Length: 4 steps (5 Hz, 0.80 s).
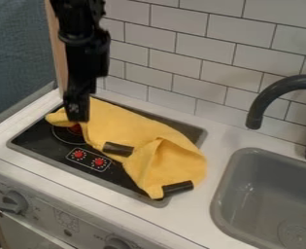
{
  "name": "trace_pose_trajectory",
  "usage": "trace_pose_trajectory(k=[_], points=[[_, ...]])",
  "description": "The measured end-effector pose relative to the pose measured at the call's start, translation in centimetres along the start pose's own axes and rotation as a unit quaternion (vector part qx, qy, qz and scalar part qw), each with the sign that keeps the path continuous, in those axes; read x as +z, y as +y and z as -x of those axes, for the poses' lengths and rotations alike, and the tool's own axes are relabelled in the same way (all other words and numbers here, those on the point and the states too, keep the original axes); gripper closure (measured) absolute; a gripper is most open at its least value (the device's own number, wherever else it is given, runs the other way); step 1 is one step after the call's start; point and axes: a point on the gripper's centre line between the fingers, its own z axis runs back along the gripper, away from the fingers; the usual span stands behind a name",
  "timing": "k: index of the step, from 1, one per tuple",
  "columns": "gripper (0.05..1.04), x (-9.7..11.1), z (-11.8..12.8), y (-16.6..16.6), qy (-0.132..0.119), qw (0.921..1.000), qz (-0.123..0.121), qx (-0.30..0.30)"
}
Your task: Unfold the cloth from bottom to top
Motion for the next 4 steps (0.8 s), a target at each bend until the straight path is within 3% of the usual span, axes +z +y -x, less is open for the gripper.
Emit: trace_pose_trajectory(k=[1,2,4], points=[[0.084,-1.4,-0.7,-0.3,-0.019,0.9996,0.017,-0.014],[0.084,-3.4,-0.8,-0.9,-0.016,0.9986,0.046,-0.021],[0.084,-5.4,-2.5,-1.2,-0.029,0.9964,0.073,-0.033]])
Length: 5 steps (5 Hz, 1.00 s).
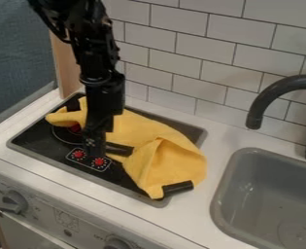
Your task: Unfold the cloth from bottom to top
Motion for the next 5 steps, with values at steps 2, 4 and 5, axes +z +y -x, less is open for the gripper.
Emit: trace_pose_trajectory(k=[2,4,5], points=[[0.084,-1.4,-1.1,1.0,-0.001,0.9999,0.013,-0.005],[0.454,-1.5,-1.0,1.6,0.01,0.9999,-0.004,0.013],[0.742,-1.6,-0.9,1.6,0.013,0.9998,-0.006,0.016]])
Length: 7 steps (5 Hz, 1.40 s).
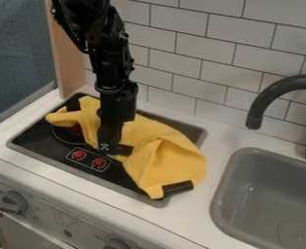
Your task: Unfold the cloth from bottom to top
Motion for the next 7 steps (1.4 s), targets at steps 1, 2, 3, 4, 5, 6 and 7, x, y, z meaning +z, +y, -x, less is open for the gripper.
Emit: trace_pose_trajectory(k=[1,2,3,4,5,6,7], points=[[0.927,0.0,0.0,0.0,0.0,1.0,0.0,0.004],[1.019,-0.3,0.1,-0.1,0.001,1.0,0.004,0.008],[1.033,-0.3,0.1,-0.2,0.003,0.9999,0.006,0.008],[1.033,0.4,0.0,-0.6,-0.006,0.9998,0.01,0.014],[1.033,1.5,0.1,-0.6,-0.016,0.9996,0.008,0.022],[1.033,2.9,-0.5,0.4,-0.036,0.9989,0.0,0.029],[1.033,4.9,-1.1,2.2,-0.051,0.9978,-0.029,0.029]])
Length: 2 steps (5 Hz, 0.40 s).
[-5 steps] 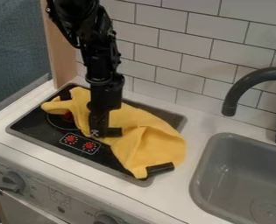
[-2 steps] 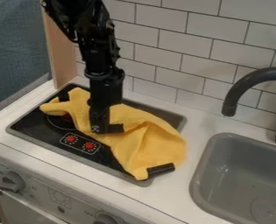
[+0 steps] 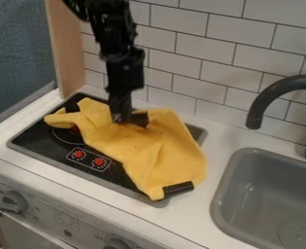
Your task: Unfold the cloth from bottom to top
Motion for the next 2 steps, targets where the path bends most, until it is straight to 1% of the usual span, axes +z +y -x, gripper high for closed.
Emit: trace_pose_trajectory(k=[1,2], points=[[1.033,1.7,-1.3,2.1,-0.011,0.9994,-0.032,-0.01],[1.033,1.4,-1.9,4.2,-0.016,0.9987,-0.047,-0.012]])
